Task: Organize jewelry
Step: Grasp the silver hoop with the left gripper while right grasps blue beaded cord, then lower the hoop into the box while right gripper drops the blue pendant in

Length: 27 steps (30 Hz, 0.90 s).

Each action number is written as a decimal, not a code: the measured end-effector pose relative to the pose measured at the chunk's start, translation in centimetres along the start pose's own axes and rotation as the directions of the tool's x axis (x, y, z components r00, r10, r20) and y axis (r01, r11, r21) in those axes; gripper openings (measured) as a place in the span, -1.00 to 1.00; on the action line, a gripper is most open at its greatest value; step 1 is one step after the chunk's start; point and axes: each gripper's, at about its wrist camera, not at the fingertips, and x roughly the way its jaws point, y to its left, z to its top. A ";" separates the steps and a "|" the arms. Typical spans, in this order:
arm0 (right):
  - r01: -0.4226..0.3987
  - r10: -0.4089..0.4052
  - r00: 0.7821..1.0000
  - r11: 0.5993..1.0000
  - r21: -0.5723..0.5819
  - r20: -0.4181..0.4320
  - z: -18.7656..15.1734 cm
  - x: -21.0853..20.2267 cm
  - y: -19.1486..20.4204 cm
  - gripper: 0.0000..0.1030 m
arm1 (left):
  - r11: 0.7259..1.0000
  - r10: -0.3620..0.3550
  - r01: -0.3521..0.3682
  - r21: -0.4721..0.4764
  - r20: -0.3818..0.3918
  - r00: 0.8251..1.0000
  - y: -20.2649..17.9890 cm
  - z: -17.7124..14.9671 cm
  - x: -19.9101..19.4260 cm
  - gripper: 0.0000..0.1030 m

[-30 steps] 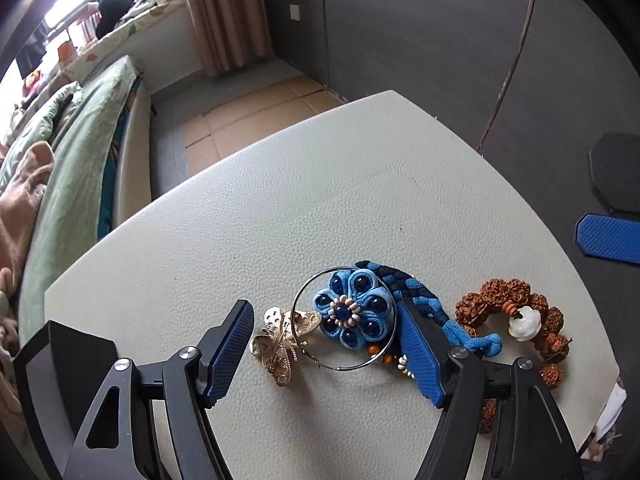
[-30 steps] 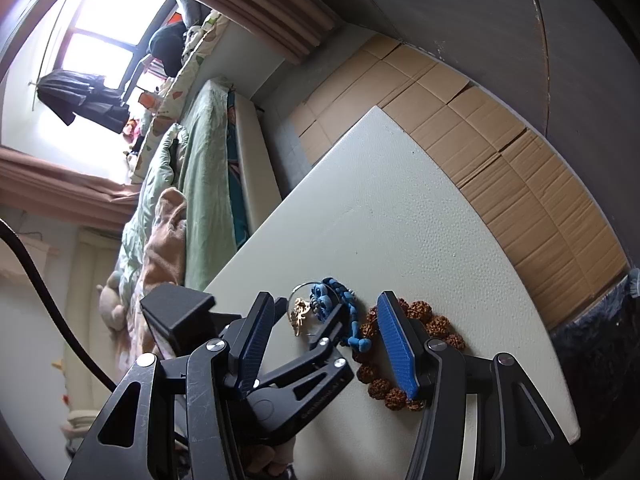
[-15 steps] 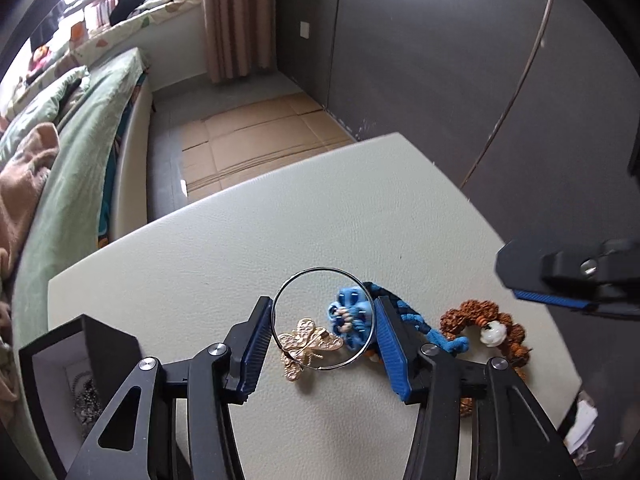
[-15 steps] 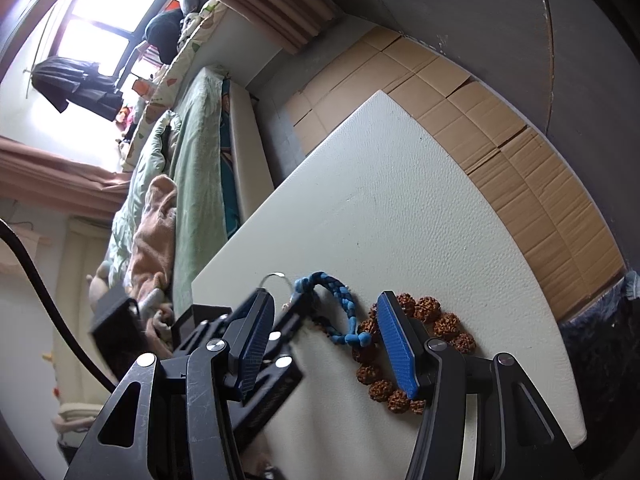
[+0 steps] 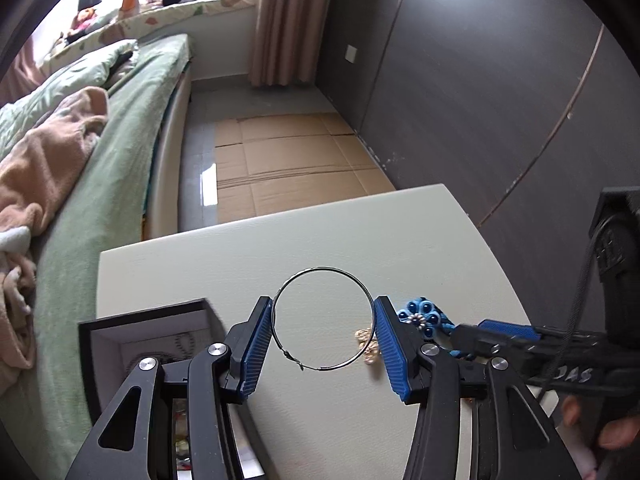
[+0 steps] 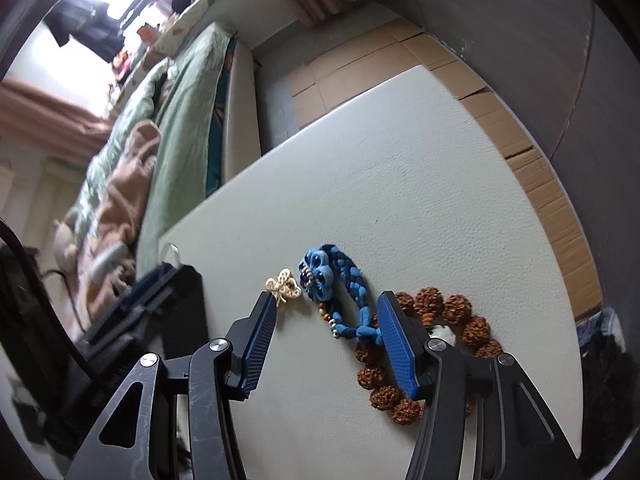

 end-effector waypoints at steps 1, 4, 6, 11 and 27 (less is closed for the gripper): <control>0.029 -0.030 1.000 0.999 -0.026 -0.007 -0.1 0.4 0.4 0.05 | 1.000 0.004 -0.004 -0.008 0.003 1.000 0.3 0.0 -0.2 0.02; 0.132 -0.135 0.991 0.985 -0.109 -0.015 -0.1 1.7 1.7 0.05 | 0.999 0.008 -0.007 -0.033 0.017 1.000 1.4 -0.2 -1.1 0.02; 0.180 -0.187 0.982 0.969 -0.168 -0.023 -0.2 2.6 2.6 0.06 | 0.999 0.009 -0.007 -0.052 0.025 1.000 2.2 -0.3 -1.7 0.02; 0.286 -0.298 0.954 0.913 -0.290 0.002 -0.7 4.2 4.2 0.06 | 0.997 0.016 -0.014 -0.075 0.030 0.999 3.2 -0.7 -2.6 0.02; -0.042 0.066 0.974 0.992 -0.115 0.216 -2.2 -6.6 1.3 -0.87 | 0.985 0.029 -0.017 -0.174 0.068 0.997 6.4 -2.3 -5.8 0.02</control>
